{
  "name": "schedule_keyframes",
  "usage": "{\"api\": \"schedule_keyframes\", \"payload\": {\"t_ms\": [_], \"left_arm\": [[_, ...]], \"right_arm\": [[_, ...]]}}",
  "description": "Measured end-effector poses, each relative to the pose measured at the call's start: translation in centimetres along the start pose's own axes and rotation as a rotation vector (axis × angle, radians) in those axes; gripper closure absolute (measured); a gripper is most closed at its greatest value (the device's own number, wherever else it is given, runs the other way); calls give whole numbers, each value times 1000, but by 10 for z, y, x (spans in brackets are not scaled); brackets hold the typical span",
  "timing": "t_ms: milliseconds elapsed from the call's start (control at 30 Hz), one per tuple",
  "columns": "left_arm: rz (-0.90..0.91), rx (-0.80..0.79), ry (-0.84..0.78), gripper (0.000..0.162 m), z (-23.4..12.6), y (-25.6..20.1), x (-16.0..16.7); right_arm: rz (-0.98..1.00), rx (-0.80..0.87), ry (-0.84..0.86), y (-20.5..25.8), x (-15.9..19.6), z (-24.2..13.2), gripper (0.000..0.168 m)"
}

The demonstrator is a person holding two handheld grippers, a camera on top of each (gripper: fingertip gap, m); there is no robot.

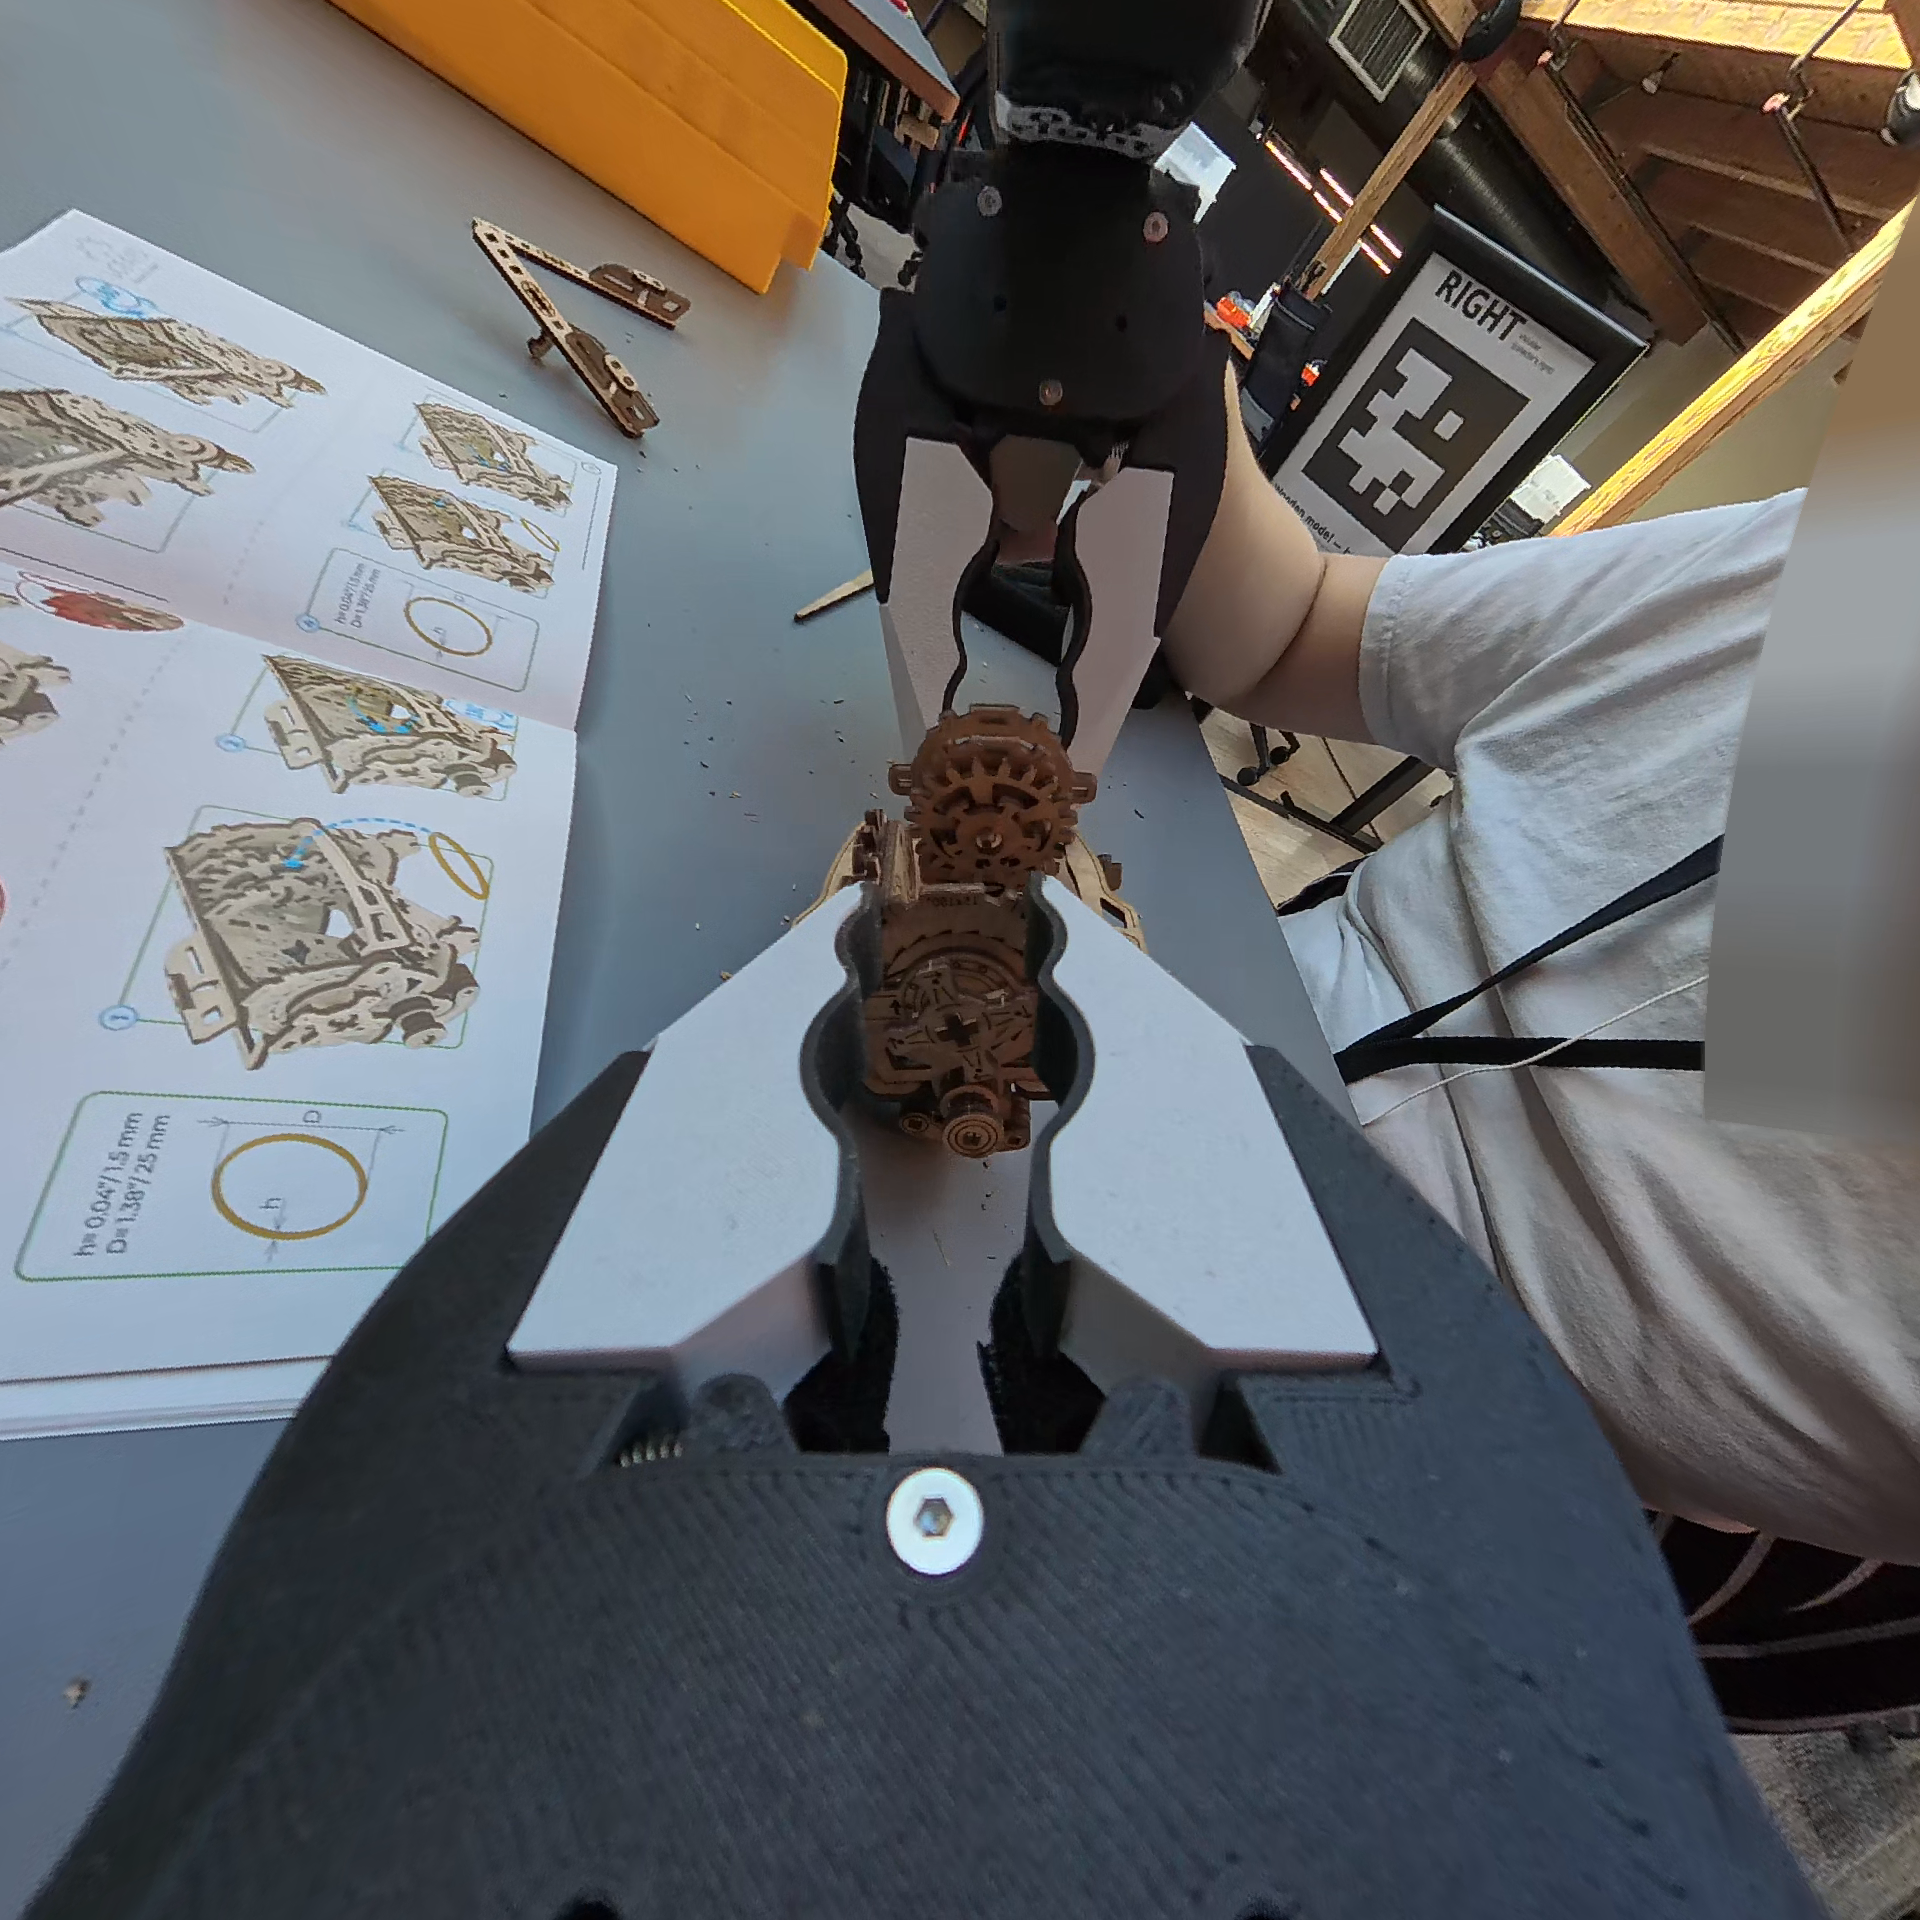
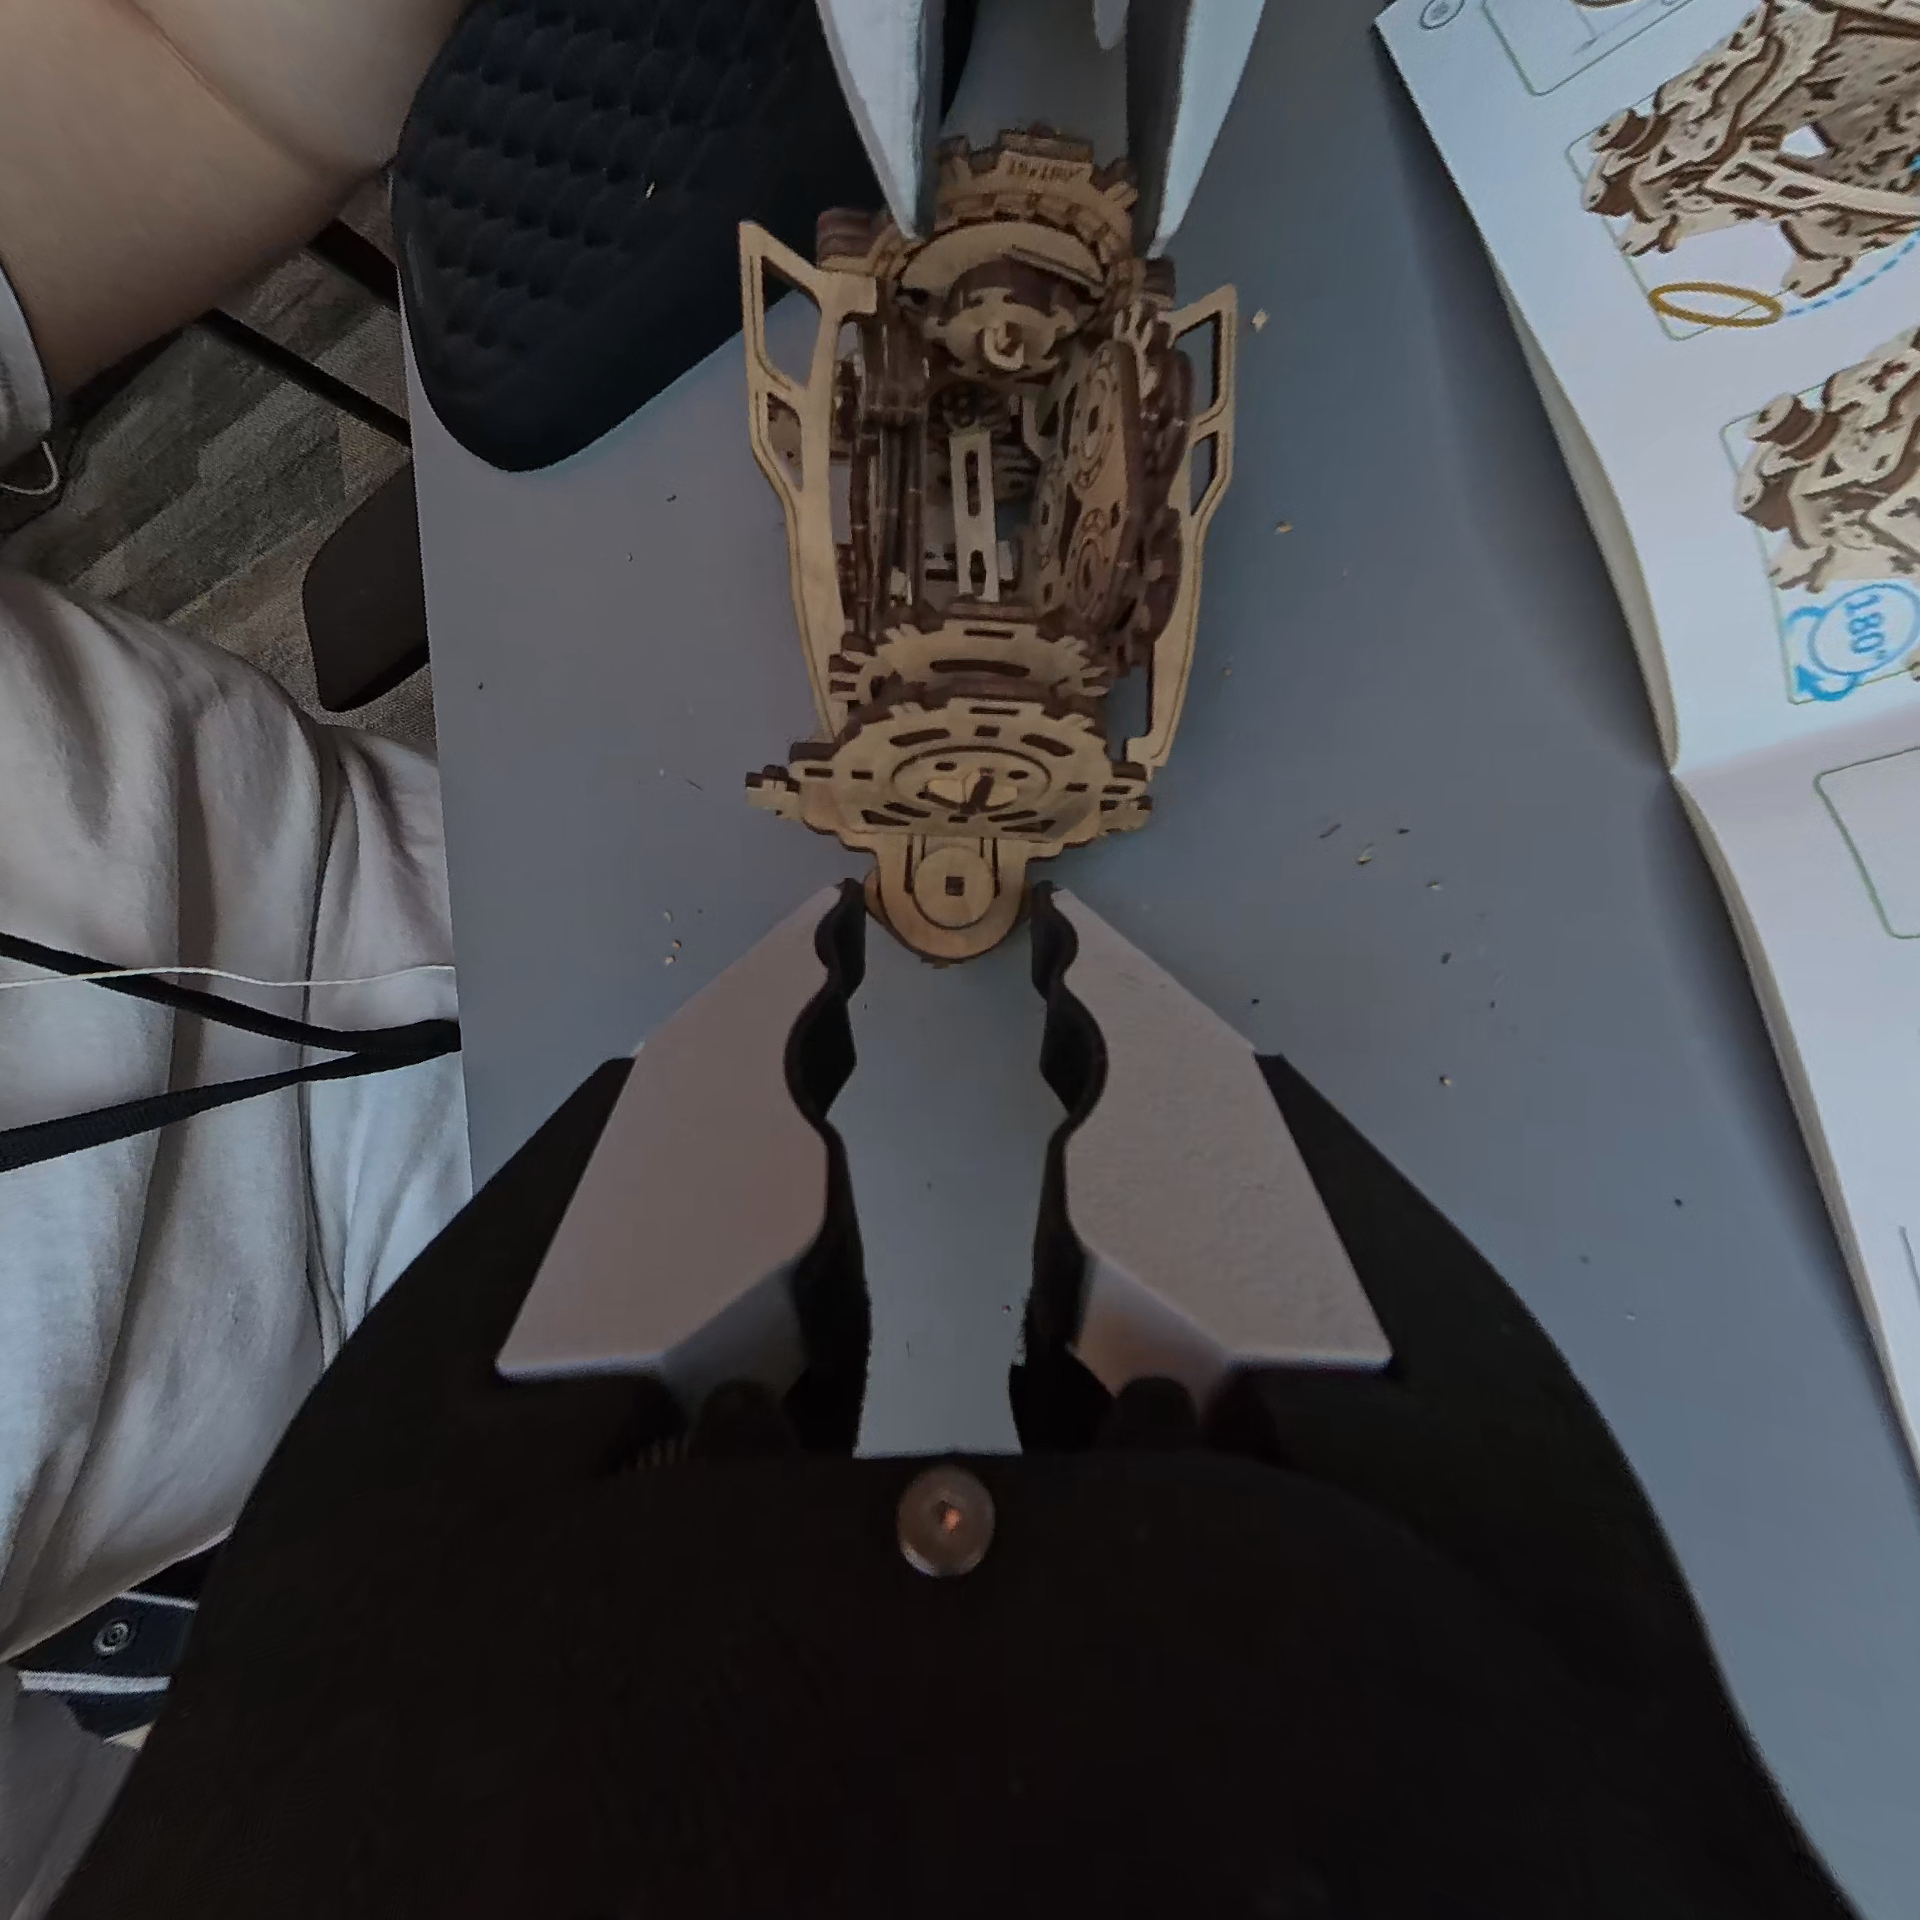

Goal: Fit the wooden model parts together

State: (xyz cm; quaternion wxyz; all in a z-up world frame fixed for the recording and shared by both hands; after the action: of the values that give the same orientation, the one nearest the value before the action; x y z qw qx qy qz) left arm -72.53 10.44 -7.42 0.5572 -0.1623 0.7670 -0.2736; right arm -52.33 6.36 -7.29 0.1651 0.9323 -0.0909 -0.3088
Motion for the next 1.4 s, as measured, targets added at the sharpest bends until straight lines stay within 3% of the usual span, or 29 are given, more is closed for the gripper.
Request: {"api": "schedule_keyframes", "payload": {"t_ms": [200, 767, 1400], "left_arm": [[7, 4, 4, 137, 0, -1, 0], [-62, -21, -37, 138, -3, 3, -3], [-124, 37, -289, 138, -9, -9, -22]], "right_arm": [[4, -22, -7, -2, -3, 3, 137], [73, 17, -229, -5, 9, -6, 137], [79, 9, -510, -2, 12, -33, 137]]}}
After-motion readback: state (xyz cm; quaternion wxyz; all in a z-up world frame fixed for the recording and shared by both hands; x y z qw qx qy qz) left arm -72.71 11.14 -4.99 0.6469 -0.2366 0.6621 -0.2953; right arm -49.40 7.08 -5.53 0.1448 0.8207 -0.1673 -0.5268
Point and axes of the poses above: each gripper's, where its closed fingertips meet, z out along the fingers, x out of its underside, y = z × x across the jaws, the point moved 9 cm from there along -z, back along the fingers, and after that the axes turned 6 degrees about -z, right-handed, at the moved point
